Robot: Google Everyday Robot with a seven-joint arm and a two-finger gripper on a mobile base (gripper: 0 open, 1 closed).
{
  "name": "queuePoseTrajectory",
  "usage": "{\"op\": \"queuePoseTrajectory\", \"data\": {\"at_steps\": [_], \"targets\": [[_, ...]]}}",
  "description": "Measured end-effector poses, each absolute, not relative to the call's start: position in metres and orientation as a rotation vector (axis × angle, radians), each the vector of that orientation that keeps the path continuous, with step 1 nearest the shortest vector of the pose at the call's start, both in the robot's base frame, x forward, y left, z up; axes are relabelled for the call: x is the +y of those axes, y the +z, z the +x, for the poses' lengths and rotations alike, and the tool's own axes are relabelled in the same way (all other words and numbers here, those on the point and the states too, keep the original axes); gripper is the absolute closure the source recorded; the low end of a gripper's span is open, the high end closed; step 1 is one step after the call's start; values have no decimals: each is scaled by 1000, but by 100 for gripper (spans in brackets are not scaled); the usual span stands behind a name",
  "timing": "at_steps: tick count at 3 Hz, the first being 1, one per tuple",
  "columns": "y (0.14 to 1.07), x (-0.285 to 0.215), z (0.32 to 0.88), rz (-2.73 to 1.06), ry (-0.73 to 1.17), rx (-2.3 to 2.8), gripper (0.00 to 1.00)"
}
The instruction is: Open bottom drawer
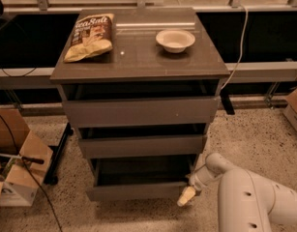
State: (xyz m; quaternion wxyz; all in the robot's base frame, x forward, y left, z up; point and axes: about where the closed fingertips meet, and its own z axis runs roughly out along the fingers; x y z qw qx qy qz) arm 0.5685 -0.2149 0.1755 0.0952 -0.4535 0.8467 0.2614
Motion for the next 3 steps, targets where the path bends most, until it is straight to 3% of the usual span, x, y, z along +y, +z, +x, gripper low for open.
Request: {"op": "queuePoseTrajectory", "data": {"at_steps": [2, 3], "targets": [[183, -209, 570, -1344, 775, 2510, 49], [182, -225, 537, -1267, 766, 2614, 45]]}}
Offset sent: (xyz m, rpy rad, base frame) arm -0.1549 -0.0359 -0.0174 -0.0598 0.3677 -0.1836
